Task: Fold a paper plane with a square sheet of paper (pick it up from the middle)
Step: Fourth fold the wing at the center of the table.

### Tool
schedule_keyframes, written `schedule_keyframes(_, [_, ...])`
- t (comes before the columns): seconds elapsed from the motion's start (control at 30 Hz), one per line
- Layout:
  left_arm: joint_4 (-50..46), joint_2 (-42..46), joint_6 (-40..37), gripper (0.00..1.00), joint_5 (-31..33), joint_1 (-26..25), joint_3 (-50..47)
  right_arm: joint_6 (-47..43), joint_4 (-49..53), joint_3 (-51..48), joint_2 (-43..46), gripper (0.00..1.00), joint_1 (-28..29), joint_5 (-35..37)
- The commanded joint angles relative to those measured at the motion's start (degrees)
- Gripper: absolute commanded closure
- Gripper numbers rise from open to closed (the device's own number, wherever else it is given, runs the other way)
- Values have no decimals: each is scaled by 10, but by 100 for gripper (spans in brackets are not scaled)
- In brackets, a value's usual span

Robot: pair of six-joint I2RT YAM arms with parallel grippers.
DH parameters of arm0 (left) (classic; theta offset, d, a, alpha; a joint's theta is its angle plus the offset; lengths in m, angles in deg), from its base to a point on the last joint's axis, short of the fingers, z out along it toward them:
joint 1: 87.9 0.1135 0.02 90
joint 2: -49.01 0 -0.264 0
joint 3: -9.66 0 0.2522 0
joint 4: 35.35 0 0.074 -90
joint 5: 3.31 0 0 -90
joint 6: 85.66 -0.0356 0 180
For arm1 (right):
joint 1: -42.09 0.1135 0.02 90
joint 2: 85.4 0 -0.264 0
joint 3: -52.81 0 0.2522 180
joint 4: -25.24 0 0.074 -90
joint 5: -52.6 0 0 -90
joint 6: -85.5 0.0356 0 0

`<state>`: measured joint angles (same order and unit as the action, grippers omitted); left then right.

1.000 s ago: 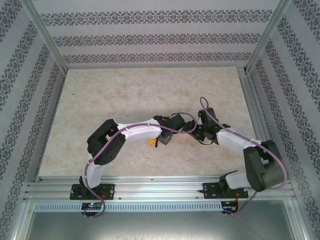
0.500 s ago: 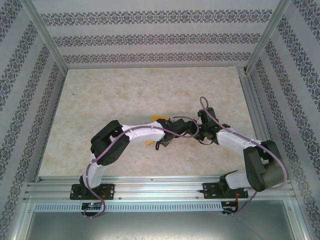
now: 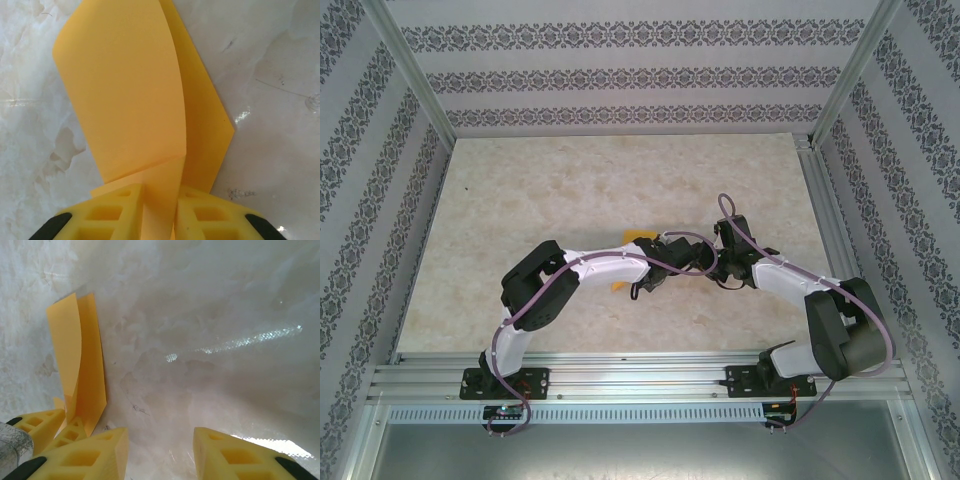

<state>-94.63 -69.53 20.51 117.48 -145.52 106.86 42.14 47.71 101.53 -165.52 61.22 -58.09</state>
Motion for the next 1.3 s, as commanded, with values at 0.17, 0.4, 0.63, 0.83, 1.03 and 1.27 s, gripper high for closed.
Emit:
schedule_keyframes(0.17, [7,3,13,71,23,-4,-4,-8,-4,9,-5,60,10,1])
schedule_keyframes(0.4, [15,11,17,68,33,0,-22,-9,-1,15,-9,60,15,4])
schedule_keyframes(0.63, [28,23,17,75,27,1,-37,-7,-1,22,-16,60,22,5])
schedule_keyframes(0.83, [36,30,22,91,8,9,-39,-11,8,29,-15,60,25,6])
schedule_keyframes(1.03, [57,52,59,97,-78,32,-45,-19,18,34,-16,60,25,9])
schedule_keyframes(1.27, [129,76,158,99,-219,60,-73,-37,24,36,-12,61,23,5])
